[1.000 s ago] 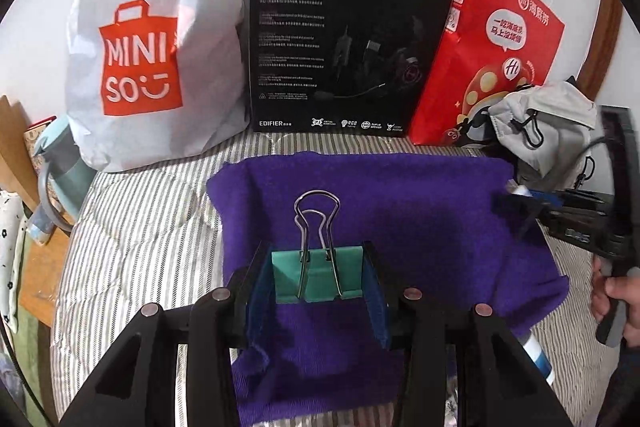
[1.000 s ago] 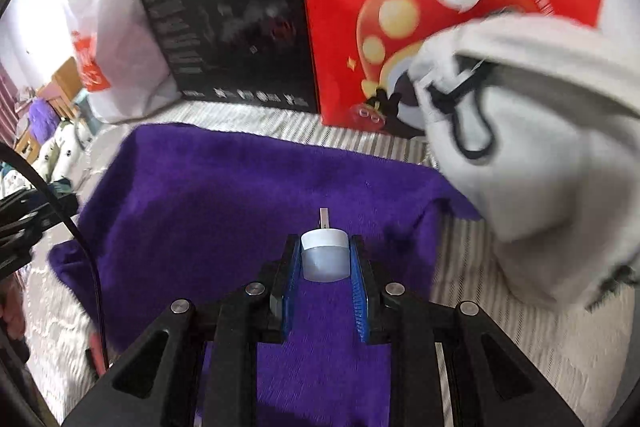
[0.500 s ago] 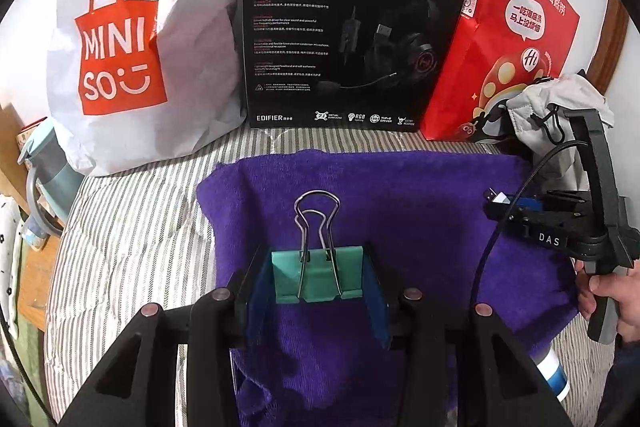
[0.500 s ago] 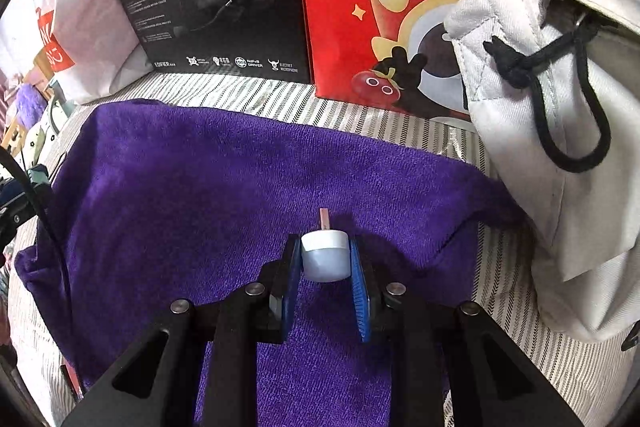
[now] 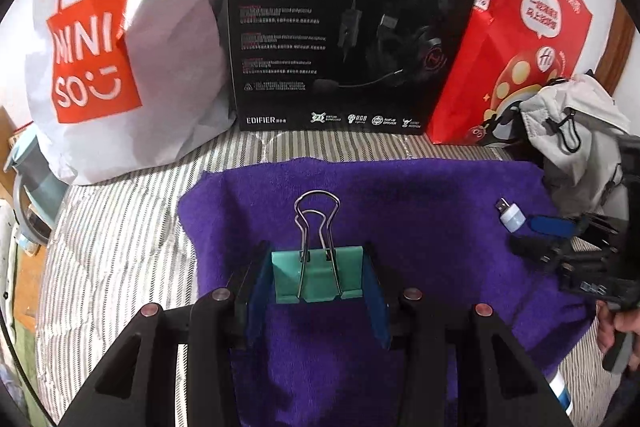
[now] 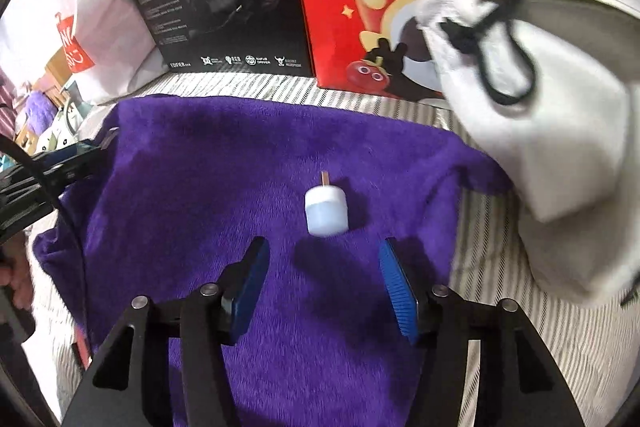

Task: Organize rigid objects
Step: 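Carry the clip with the left tool while the right tool sets the white container on the purple towel, then lower the green binder clip onto the purple towel and open the left tool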

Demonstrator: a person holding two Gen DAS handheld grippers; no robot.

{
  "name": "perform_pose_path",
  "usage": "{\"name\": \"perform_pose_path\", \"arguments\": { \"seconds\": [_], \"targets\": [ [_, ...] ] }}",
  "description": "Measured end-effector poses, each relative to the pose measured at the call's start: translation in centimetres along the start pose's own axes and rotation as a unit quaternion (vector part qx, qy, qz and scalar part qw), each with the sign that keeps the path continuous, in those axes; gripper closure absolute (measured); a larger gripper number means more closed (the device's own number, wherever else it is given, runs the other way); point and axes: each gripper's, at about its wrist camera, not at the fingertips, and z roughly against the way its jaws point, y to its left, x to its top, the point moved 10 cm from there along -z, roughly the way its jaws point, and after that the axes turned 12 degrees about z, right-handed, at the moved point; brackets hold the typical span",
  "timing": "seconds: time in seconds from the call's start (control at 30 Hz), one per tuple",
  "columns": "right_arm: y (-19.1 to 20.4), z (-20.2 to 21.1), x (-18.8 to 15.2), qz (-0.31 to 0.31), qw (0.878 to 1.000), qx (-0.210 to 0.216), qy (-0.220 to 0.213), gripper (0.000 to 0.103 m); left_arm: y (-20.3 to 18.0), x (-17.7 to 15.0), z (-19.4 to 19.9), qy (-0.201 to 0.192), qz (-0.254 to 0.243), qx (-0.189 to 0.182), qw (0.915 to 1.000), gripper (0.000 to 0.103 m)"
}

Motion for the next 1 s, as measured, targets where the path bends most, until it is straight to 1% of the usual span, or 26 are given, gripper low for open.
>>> {"name": "perform_pose_path", "arguments": {
  "seconds": [0.27, 0.37, 0.47, 0.6, 0.7, 0.77, 0.8, 0.83, 0.87, 0.9, 0.93, 1.0],
  "targets": [
    [-0.1, 3.7, -1.8, -0.020, 1.000, 0.007, -0.014, 0.046, -0.8, -0.1, -2.9, 0.026, -0.003, 0.015, 0.9996, 0.063],
    [0.2, 5.2, -2.6, -0.023, 0.999, 0.012, -0.021, 0.046, -0.9, 0.0, -3.8, 0.034, -0.003, 0.027, 0.9990, 0.063],
    [0.2, 6.5, -3.6, -0.022, 1.000, 0.009, -0.020, 0.046, -1.0, -0.3, -4.4, 0.041, -0.007, 0.035, 0.9985, 0.063],
    [0.2, 8.0, -5.4, -0.032, 0.999, 0.011, -0.018, 0.045, -1.2, -0.6, -4.9, 0.049, -0.022, 0.056, 0.9970, 0.063],
    [-0.2, 9.0, -7.4, -0.038, 0.999, 0.003, -0.007, 0.045, -1.7, -0.9, -5.2, 0.050, -0.034, 0.065, 0.9960, 0.062],
    [-0.6, 9.7, -8.8, -0.047, 0.999, -0.005, 0.001, 0.045, -1.8, -1.0, -5.2, 0.053, -0.033, 0.069, 0.9956, 0.059],
    [-0.8, 10.1, -9.3, -0.051, 0.999, -0.008, 0.001, 0.045, -1.8, -1.2, -5.2, 0.054, -0.031, 0.074, 0.9953, 0.054],
    [-1.0, 10.6, -9.9, -0.057, 0.998, -0.008, 0.000, 0.045, -1.6, -1.4, -5.0, 0.053, -0.029, 0.079, 0.9950, 0.045],
    [-1.1, 11.0, -10.4, -0.062, 0.998, -0.007, -0.001, 0.045, -1.4, -1.7, -4.9, 0.053, -0.029, 0.088, 0.9942, 0.040],
    [-1.1, 11.3, -10.8, -0.067, 0.998, -0.006, -0.001, 0.045, -1.3, -2.0, -4.7, 0.053, -0.029, 0.099, 0.9932, 0.031],
    [-1.3, 11.7, -11.4, -0.073, 0.997, -0.007, -0.001, 0.045, -1.1, -2.3, -4.4, 0.054, -0.031, 0.102, 0.9929, 0.028],
    [-1.4, 12.2, -12.4, -0.080, 0.997, -0.007, -0.001, 0.045, -1.3, -3.1, -4.0, 0.058, -0.031, 0.100, 0.9928, 0.028]
  ]
}}
